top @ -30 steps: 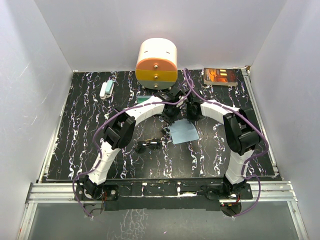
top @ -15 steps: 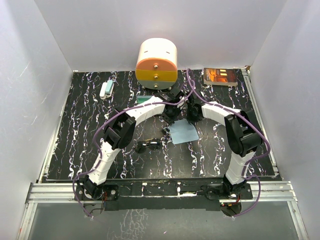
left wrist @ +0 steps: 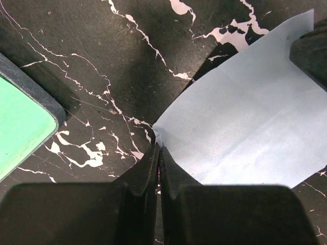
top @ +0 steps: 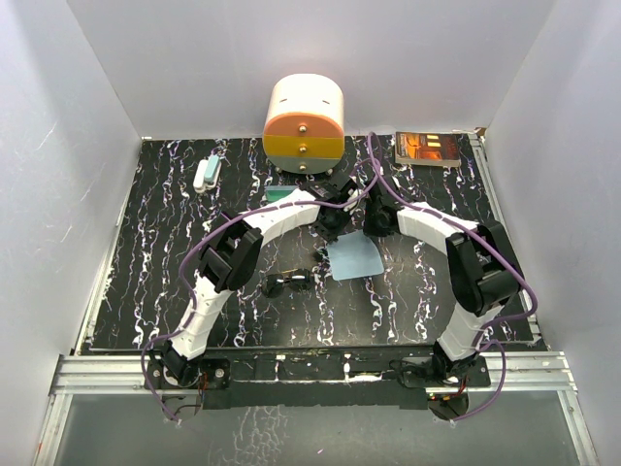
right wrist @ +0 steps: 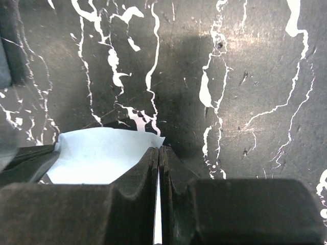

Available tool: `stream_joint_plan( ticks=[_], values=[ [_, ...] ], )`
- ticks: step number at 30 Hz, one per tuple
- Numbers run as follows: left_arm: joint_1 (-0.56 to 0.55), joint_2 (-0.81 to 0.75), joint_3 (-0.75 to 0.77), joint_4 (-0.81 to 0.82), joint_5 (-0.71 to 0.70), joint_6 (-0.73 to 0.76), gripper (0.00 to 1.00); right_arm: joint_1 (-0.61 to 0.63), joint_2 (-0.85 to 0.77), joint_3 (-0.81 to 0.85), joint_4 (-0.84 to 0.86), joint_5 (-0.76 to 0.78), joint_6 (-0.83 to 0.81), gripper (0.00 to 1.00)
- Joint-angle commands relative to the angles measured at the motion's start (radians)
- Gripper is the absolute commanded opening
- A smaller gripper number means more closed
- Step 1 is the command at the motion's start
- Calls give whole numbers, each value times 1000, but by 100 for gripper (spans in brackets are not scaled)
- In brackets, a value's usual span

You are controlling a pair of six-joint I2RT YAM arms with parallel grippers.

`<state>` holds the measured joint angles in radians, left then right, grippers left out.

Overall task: Organize the sunglasses
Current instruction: Fold the glasses cleaning cloth at the center of the board.

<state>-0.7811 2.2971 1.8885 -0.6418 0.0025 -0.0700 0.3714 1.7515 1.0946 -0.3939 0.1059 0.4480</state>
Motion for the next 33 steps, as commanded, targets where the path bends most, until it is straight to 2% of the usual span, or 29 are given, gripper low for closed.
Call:
stream_joint_plan(
  ticks=[1,10,26,33],
  values=[
    [-4,-79,-15,-33,-22,16,0,3,-53,10,51,9,9,8],
    [-4,-78,23,-49,-28,19,0,3,-63,13,40,25,16,8],
    [-3,-125,116,-10,18,7,0,-23,-181,58,13,59,41,8],
    [-3,-156,136,31,-16,27,0,-27,-195,54,16,83,46,8]
  ],
)
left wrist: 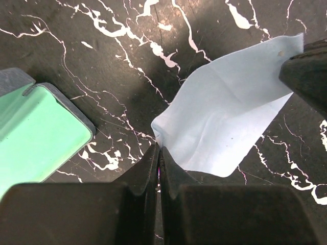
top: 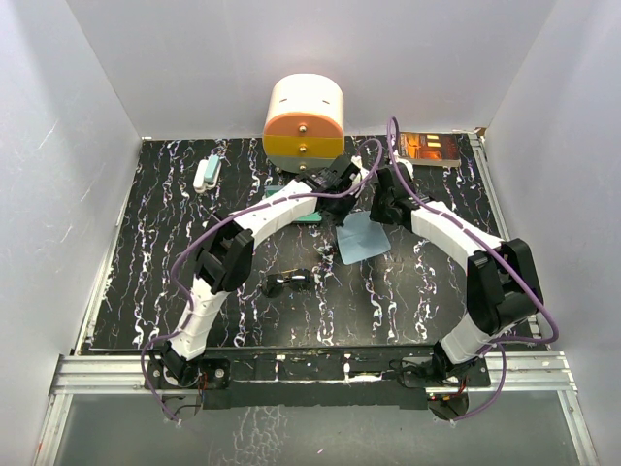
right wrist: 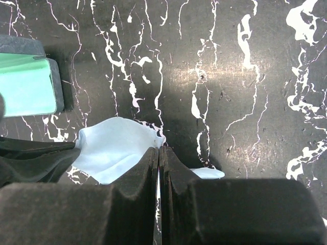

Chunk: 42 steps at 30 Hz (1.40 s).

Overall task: Organize the sunglasses
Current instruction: Fold the glasses cleaning cloth at the center of the board.

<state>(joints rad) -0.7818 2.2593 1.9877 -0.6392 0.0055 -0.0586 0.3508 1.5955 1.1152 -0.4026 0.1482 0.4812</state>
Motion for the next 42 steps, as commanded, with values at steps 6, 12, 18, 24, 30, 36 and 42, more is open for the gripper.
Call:
stream_joint_plan(
  ticks=[6,12,18,24,30,36,42],
  values=[
    [-1,-120,94,54,-46,47,0,-54,-40,74,30,41,0,8],
    [-1,-140,76,91,-62,75,0,-102,-65,82,61,9,-30,8],
    [0,-159,72,115,-84,97,0,-140,-80,84,77,-52,-42,8],
    [0,-186,18,126,-58,87,0,-145,-105,40,112,-120,-47,8],
    [0,-211,-66,128,-5,39,0,-146,-130,-54,125,-146,-46,8],
    [-7,-232,-186,153,62,4,0,-147,-173,-164,163,-171,-24,8],
    [-12,-244,-240,167,87,-10,0,-146,-206,-205,163,-186,-18,8]
  ],
)
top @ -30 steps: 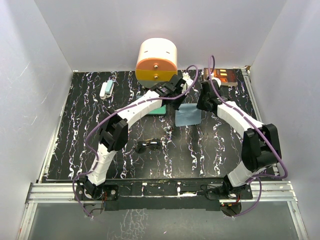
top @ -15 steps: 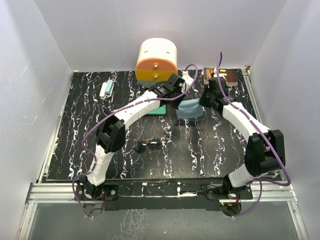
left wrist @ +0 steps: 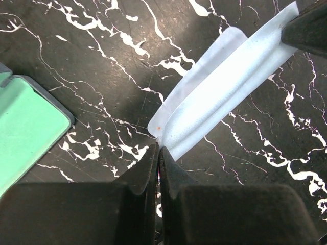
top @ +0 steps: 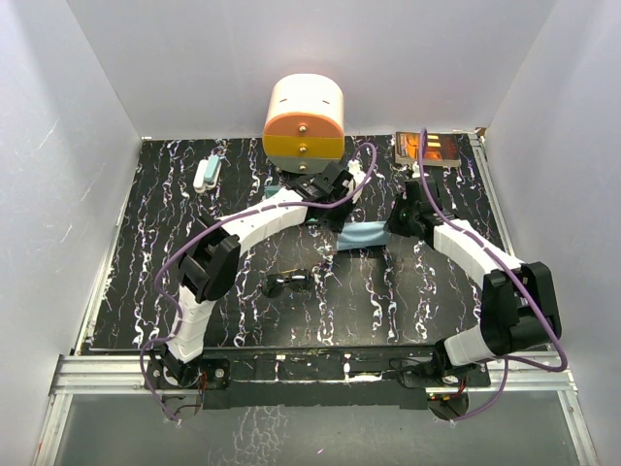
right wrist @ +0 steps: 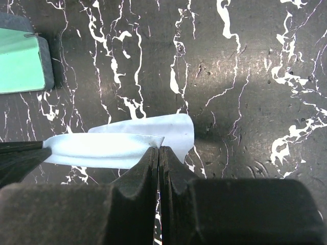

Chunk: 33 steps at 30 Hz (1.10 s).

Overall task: Organize the sunglasses
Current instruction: Fold the glasses cleaning cloth at the center of the board.

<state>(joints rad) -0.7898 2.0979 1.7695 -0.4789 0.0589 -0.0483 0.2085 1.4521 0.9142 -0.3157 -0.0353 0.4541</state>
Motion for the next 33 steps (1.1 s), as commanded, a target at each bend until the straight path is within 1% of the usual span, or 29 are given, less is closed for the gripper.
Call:
stream_joint_plan(
  ticks=[1,11,20,28,33],
  values=[
    [-5,-85,-28,6,37,-23,0,-3,-66,-7,76,-7,9,8],
    [-28,-98,-137,9,76,-47,0,-3,-75,-81,67,-49,24,8],
    [-40,-103,-133,7,88,-56,0,-3,-94,-106,38,-16,27,8],
    [-52,-70,-127,5,85,-52,0,-3,-97,-127,17,1,25,8],
    [-58,-60,-120,14,49,-32,0,-3,-74,-139,8,17,23,8]
  ],
)
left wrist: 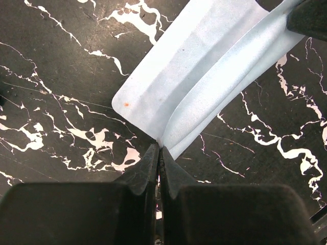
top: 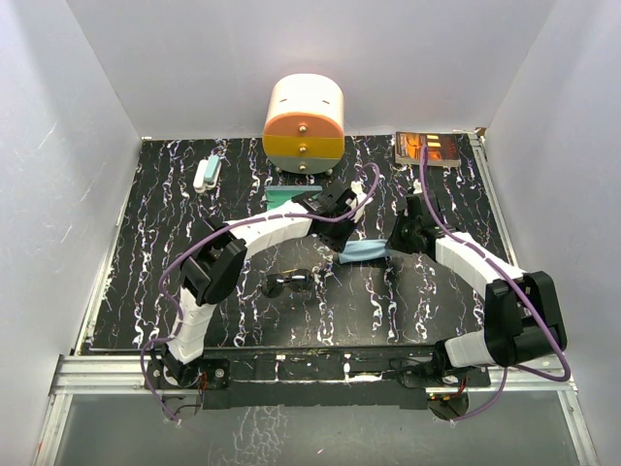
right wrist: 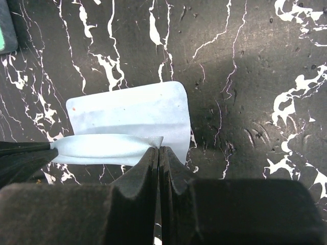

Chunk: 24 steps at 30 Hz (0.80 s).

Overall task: Organize the sunglasses
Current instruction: Fold the glasses cleaning cloth at the center of the board.

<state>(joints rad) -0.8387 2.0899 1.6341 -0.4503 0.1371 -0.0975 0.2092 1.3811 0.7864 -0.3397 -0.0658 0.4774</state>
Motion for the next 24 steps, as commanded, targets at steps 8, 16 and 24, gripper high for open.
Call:
stream_joint_plan(
  ticks=[8,16,24],
  values=[
    [-11,2,51,-25,-59,31,0,-4,31,3,34,65,-3,8],
    [-11,45,82,-33,-78,46,0,-4,93,47,27,70,-15,8],
    [-12,66,81,-29,-96,54,0,-4,98,58,30,74,-17,8]
  ],
)
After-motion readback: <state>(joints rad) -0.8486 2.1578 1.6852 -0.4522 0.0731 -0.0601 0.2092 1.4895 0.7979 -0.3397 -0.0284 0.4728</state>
